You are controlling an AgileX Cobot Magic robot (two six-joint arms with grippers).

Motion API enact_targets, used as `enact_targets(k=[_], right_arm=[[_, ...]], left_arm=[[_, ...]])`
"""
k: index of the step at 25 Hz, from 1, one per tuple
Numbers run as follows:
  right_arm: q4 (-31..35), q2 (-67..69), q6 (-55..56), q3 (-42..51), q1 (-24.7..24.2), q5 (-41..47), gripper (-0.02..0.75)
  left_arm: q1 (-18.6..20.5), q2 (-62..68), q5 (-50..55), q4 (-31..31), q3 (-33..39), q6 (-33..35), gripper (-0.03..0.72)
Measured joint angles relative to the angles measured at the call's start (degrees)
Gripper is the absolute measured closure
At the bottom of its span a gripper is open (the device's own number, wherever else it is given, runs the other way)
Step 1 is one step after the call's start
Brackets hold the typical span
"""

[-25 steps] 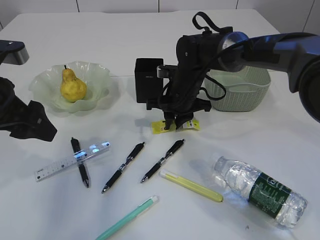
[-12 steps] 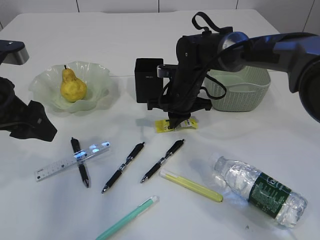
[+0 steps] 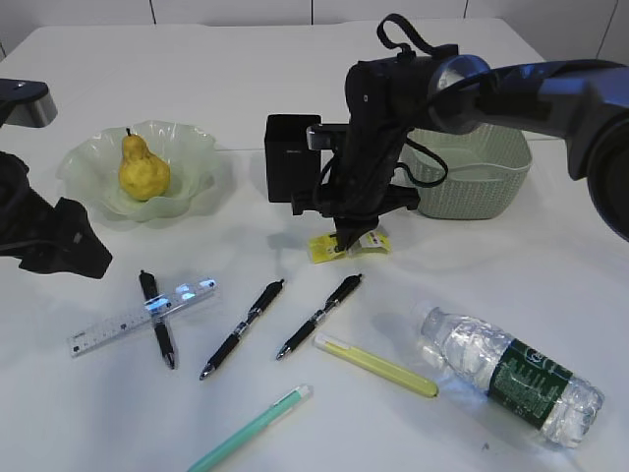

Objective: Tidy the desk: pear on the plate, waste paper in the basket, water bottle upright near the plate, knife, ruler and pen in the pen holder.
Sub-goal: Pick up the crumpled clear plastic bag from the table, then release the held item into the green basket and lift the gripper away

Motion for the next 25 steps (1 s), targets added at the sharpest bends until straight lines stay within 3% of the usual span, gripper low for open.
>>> enact_targets(k=[10,25], right_arm=[[-2.3,0.0,-5.6,-10.6,0.0,10.6,0.723],[-9.6,-8.1,-7.9,-13.9,-1.6,12.0,0.723]], left_arm=[[0.0,0.0,0.0,0.0,0.0,0.0,0.151],[0.0,0.0,0.0,0.0,0.0,0.0,0.151]])
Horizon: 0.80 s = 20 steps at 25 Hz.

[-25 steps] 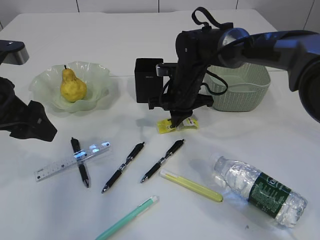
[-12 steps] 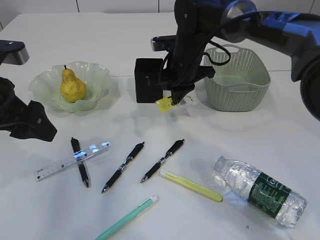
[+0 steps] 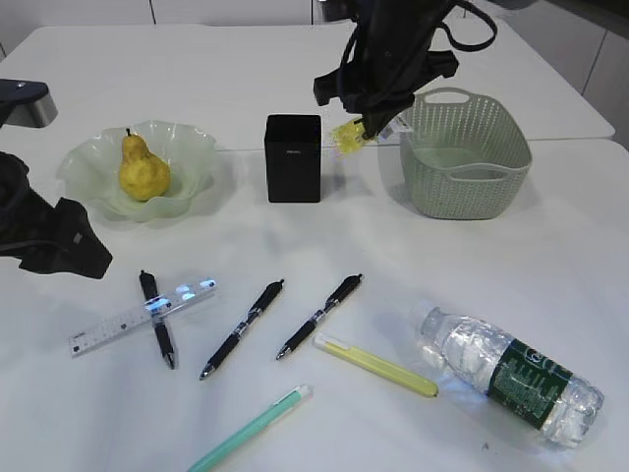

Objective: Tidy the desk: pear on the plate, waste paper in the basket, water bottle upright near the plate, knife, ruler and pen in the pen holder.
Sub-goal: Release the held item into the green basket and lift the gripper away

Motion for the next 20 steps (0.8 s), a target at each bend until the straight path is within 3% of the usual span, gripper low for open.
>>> enact_targets(k=[14,20], right_arm=[[0.0,-1.4,-0.2,0.0,-10.3,0.5,0.723],[0.2,-1.4,-0.2,0.0,-11.5,0.1,0.723]], left_arm=[[0.0,0.0,0.0,-0.8,0.0,0.0,0.151],[0.0,0.0,0.0,-1.1,0.0,0.1,0.151]])
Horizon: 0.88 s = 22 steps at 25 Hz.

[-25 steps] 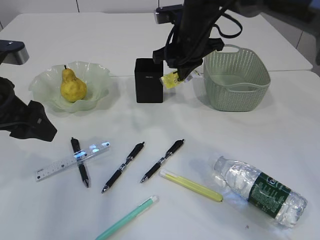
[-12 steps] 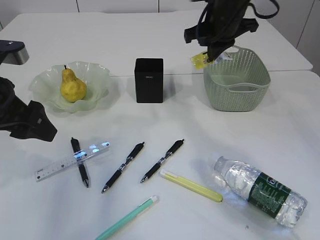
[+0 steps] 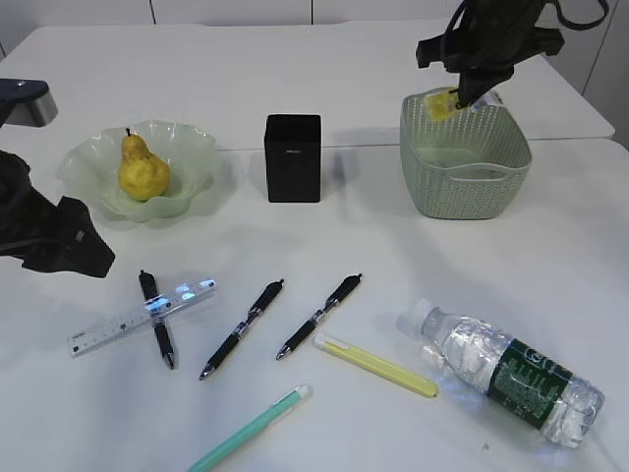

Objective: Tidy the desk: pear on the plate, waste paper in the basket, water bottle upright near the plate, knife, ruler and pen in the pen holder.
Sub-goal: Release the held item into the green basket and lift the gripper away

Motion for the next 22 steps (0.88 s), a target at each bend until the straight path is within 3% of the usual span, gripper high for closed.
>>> enact_targets(k=[12,22], right_arm=[[0.7,5.3,0.0,-0.1,-1.4,-4.0,0.723],[3.8,8.0,0.0,-0.1,-6.5,-7.3,0.723]], left_arm=[[0.0,0.0,0.0,-0.1,0.0,0.0,0.151],[0.0,0.0,0.0,-0.2,0.0,0.0,0.151]])
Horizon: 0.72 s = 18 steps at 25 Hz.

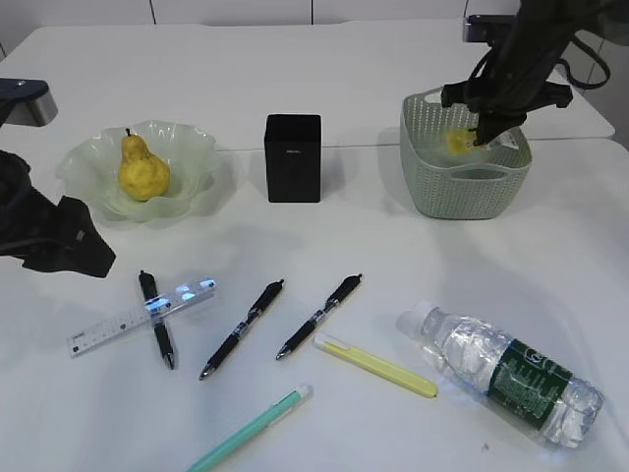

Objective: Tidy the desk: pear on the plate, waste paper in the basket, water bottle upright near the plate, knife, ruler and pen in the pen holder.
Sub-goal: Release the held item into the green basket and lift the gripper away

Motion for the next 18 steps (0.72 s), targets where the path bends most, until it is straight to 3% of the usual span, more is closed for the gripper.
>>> enact_targets(k=[18], right_arm=[[5.7,3.2,-3.5,0.0,-0.4,-4.2,0.720]], left_arm=[[0.0,0.0,0.0,-0.3,0.0,0.0,0.151]])
